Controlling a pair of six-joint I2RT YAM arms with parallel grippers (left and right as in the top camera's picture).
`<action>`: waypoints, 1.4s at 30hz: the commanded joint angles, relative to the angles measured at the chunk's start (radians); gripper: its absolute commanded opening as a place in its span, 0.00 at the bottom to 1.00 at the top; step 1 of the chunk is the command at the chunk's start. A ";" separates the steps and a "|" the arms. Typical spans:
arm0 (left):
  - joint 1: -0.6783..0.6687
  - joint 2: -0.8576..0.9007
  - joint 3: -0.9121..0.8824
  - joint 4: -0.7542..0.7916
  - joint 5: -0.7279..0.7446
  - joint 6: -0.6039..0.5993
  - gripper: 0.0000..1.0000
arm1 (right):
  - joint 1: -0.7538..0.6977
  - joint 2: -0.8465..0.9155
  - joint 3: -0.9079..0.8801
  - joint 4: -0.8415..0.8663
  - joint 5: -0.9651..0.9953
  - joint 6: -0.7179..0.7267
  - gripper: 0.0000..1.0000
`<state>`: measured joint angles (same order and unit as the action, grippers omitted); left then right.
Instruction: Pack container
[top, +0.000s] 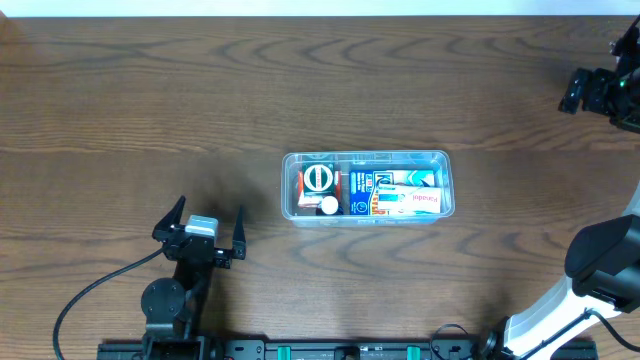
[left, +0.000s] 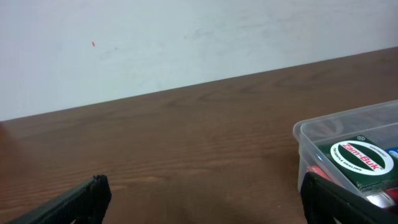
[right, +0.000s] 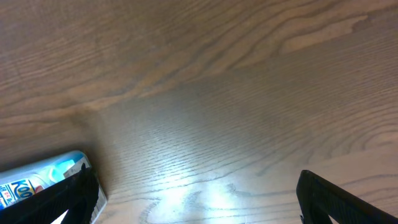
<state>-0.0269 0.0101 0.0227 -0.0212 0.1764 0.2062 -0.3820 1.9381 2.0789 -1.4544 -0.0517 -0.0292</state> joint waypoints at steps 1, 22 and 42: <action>0.006 -0.008 -0.019 -0.030 0.003 0.014 0.98 | -0.004 -0.023 0.015 0.000 0.002 0.014 0.99; 0.006 -0.006 -0.019 -0.030 0.003 0.013 0.98 | -0.004 -0.023 0.015 -0.001 0.002 0.014 0.99; 0.006 -0.006 -0.019 -0.030 0.003 0.014 0.98 | 0.170 -0.212 0.015 -0.001 0.002 0.014 0.99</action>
<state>-0.0269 0.0101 0.0227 -0.0212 0.1764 0.2100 -0.2626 1.8126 2.0789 -1.4536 -0.0513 -0.0292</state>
